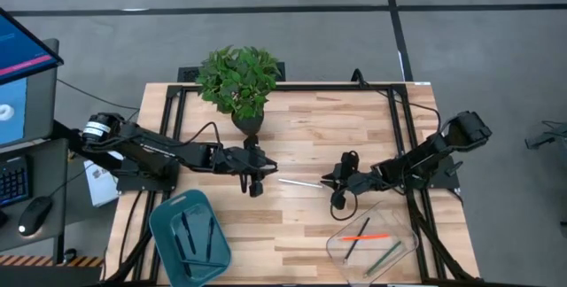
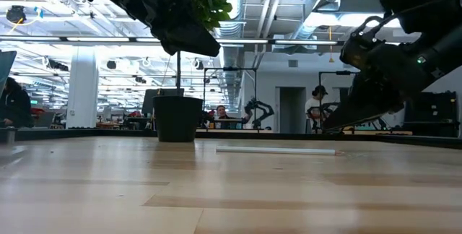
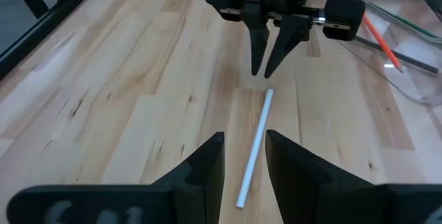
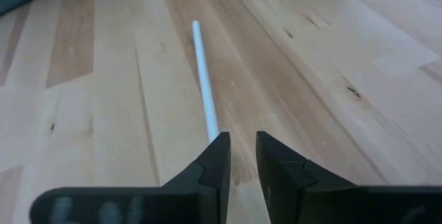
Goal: Sort pens & pencils
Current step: Put the white pencil into the transparent bin
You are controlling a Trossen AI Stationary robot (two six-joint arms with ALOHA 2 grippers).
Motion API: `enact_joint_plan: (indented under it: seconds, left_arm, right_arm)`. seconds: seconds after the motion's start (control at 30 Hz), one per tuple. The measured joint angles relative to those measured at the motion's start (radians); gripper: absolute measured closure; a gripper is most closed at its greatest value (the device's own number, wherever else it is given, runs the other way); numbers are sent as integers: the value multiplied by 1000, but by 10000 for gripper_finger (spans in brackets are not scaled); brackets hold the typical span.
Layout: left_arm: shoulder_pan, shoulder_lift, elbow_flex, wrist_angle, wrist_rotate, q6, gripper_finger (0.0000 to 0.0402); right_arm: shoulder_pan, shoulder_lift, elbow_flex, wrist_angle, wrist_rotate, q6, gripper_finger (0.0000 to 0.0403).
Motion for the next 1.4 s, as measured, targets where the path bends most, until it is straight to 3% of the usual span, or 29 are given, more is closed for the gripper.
enact_joint_plan:
  seconds: [0.53, 0.97, 1.4]
  left_arm:
    - [0, 0, 0, 1, 1, -4, 303]
    - [0, 2, 0, 1, 1, -4, 303]
    - [0, 2, 0, 1, 1, -5, 303]
  right_arm:
    - [17, 212, 1, 221, -3, -7, 310]
    - [15, 227, 27, 235, -115, -46, 310]
    - [-18, 228, 29, 219, -141, -44, 310]
